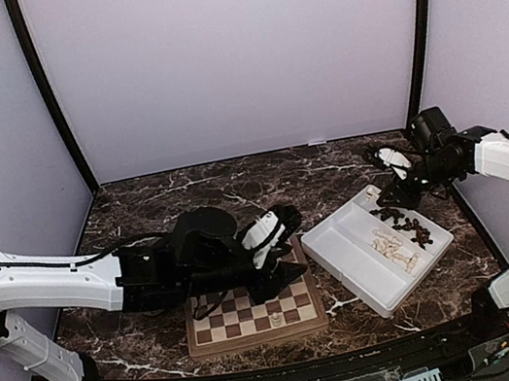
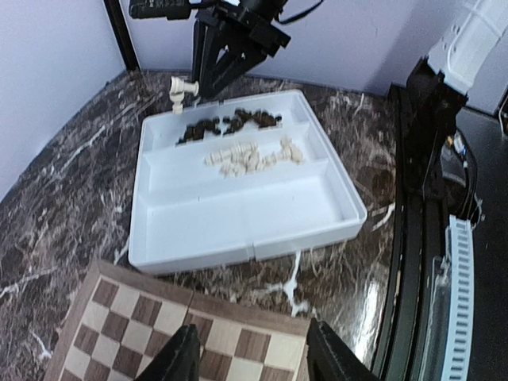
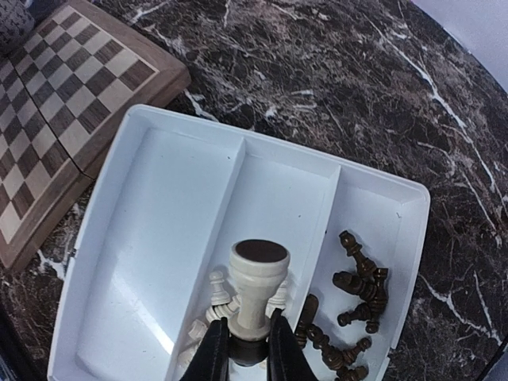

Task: Set up the chess pieces on the board
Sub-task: Pick up the chess pile from the storage box, then pick up the pawn from the chess pile.

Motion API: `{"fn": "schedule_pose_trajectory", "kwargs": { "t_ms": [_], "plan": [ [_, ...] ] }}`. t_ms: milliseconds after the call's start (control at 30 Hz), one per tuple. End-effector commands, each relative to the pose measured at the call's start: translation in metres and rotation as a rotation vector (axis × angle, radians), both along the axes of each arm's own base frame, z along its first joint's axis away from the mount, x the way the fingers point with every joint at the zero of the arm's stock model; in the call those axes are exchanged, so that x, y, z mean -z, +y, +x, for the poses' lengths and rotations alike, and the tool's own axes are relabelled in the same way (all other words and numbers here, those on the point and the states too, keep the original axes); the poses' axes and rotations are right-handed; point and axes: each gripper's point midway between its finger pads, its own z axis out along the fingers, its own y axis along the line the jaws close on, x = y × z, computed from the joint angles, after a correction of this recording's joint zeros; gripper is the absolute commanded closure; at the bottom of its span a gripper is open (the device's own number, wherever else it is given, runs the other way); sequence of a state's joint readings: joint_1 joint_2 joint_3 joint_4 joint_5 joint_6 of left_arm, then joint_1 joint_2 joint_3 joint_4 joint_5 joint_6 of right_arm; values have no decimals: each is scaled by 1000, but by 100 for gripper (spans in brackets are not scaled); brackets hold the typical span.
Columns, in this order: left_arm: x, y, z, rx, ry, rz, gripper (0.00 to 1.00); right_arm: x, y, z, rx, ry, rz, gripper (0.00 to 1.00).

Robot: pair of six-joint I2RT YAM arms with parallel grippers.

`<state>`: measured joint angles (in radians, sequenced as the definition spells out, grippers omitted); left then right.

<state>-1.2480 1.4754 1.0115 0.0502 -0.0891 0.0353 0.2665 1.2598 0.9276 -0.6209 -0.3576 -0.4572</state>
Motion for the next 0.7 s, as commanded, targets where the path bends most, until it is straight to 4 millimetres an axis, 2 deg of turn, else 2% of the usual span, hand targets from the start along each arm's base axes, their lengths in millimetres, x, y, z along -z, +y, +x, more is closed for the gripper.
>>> {"fn": "schedule_pose_trajectory", "kwargs": {
  "t_ms": [0, 133, 167, 200, 233, 267, 300, 467, 667],
  "plan": [
    [-49, -38, 15, 7, -16, -233, 52, -54, 25, -18, -96, -12, 171, 97],
    [-59, -64, 39, 26, 18, -360, 52, -89, 41, -36, -182, -2, 293, 97],
    [-68, -69, 40, 45, 25, -409, 52, -96, 45, -41, -205, 5, 321, 97],
    [-65, -74, 51, 40, 30, -421, 52, -102, 48, -45, -225, 13, 343, 97],
    [-74, -78, 52, 58, 31, -463, 52, -108, 50, -49, -245, 18, 362, 96],
    [-72, -83, 59, 64, 33, -474, 51, -114, 52, -52, -259, 21, 378, 96],
    [-79, -86, 61, 72, 22, -508, 51, -117, 53, -55, -272, 27, 389, 96],
    [-86, -105, 73, 133, 5, -585, 50, -127, 58, -66, -316, 51, 439, 96],
    [-90, -117, 84, 167, 23, -644, 50, -126, 59, -71, -335, 66, 454, 95]
  ]
}}
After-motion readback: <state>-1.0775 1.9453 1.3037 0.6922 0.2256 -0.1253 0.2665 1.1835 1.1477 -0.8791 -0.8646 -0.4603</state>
